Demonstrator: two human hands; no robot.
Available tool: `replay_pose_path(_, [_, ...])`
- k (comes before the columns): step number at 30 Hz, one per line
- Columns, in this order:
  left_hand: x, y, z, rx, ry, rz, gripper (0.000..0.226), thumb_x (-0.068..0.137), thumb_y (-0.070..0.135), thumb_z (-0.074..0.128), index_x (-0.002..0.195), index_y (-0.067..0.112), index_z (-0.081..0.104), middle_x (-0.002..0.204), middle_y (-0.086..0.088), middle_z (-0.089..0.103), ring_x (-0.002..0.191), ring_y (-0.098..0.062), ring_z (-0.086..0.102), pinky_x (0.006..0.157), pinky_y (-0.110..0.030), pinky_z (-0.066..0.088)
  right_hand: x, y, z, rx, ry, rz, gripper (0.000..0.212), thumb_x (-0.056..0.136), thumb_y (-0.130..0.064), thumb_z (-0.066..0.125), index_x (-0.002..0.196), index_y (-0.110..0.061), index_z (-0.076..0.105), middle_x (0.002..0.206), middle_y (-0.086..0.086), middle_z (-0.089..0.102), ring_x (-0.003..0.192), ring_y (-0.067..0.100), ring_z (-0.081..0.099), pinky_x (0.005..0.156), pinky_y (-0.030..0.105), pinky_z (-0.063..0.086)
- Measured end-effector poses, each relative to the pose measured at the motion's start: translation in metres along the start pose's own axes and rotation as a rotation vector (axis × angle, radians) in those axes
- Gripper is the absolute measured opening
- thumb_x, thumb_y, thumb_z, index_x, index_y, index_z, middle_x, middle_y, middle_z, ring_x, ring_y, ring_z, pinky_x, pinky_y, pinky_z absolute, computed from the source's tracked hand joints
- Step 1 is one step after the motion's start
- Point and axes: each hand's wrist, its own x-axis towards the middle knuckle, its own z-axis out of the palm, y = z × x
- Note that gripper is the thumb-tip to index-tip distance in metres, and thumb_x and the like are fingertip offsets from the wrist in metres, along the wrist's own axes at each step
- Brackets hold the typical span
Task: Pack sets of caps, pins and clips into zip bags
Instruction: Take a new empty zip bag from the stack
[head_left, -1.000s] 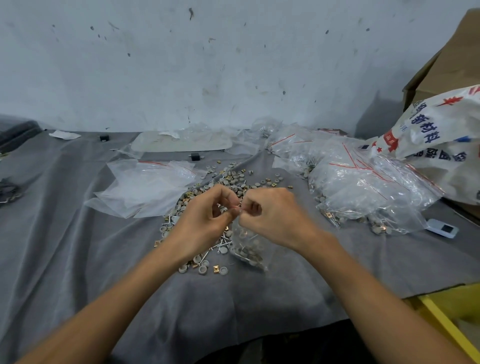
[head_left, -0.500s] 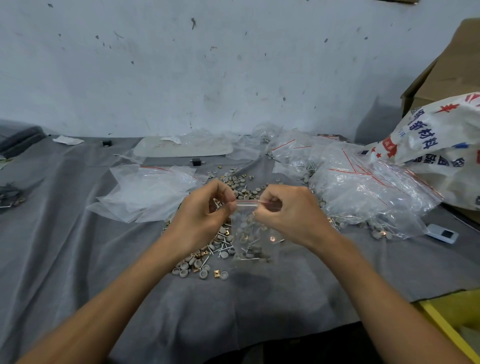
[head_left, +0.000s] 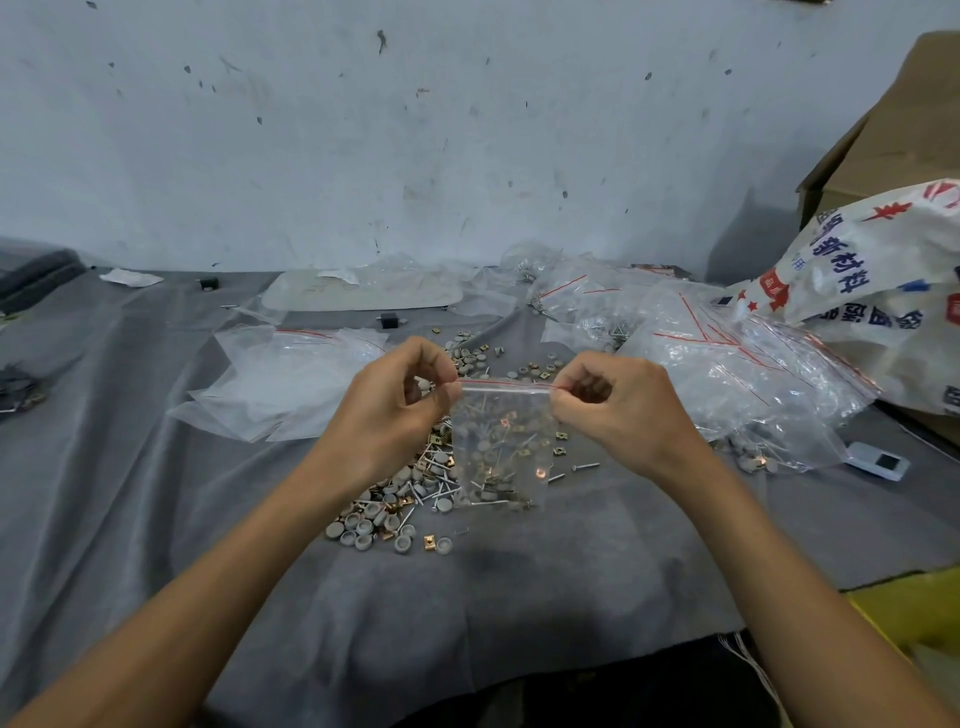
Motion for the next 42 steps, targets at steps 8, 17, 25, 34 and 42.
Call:
replay_pose_path(8, [0.001, -0.017, -0.011, -0.02, 0.054, -0.065, 0.023, 0.095, 0.017, 0.069, 0.087, 0.037, 0.063, 0.086, 0.013, 0.065, 0.051, -0.005, 0.037, 0.046, -0.018, 0.034, -0.004, 0.018, -0.009, 0.071, 0.024, 0.039, 0.018, 0.082, -0.005, 0.072, 0.07, -0.018, 0.069, 0.062, -0.007, 0.062, 0.057, 0.0, 0.05, 0.057, 0.015, 0.04])
replay_pose_path(17, [0.0, -0.006, -0.002, -0.003, -0.044, -0.035, 0.016, 0.095, 0.015, 0.069, 0.092, 0.029, 0.064, 0.087, 0.011, 0.064, 0.052, -0.005, 0.04, 0.048, -0.015, 0.035, -0.011, 0.001, 0.025, -0.068, -0.258, 0.005, 0.052, 0.082, -0.053, 0.079, 0.127, -0.03, 0.066, 0.121, -0.018, 0.066, 0.104, -0.017, 0.057, 0.084, 0.002, 0.041])
replay_pose_path(25, [-0.011, 0.002, 0.006, -0.104, -0.077, -0.049, 0.018, 0.095, 0.008, 0.068, 0.097, 0.023, 0.06, 0.093, -0.005, 0.064, 0.052, -0.007, 0.038, 0.048, -0.02, 0.034, -0.003, -0.018, 0.037, -0.103, -0.127, -0.065, 0.015, 0.082, -0.045, 0.075, 0.089, -0.031, 0.074, 0.082, -0.018, 0.068, 0.079, 0.001, 0.062, 0.073, 0.028, 0.05])
replay_pose_path(34, [-0.014, 0.008, 0.01, -0.138, -0.102, -0.034, 0.014, 0.094, 0.005, 0.068, 0.098, 0.016, 0.061, 0.087, -0.002, 0.059, 0.05, -0.005, 0.038, 0.046, -0.018, 0.032, 0.002, -0.03, 0.036, -0.167, -0.174, -0.083, 0.019, 0.079, -0.044, 0.067, 0.08, -0.026, 0.07, 0.071, -0.016, 0.062, 0.071, 0.002, 0.059, 0.071, 0.031, 0.05])
replay_pose_path(42, [-0.014, 0.006, 0.011, -0.176, -0.127, -0.028, 0.013, 0.094, 0.007, 0.069, 0.097, 0.018, 0.063, 0.082, 0.009, 0.06, 0.05, -0.005, 0.039, 0.046, -0.016, 0.032, 0.003, -0.037, 0.033, -0.232, -0.211, -0.11, 0.011, 0.079, -0.034, 0.073, 0.076, -0.025, 0.067, 0.07, -0.012, 0.062, 0.072, 0.008, 0.059, 0.069, 0.028, 0.048])
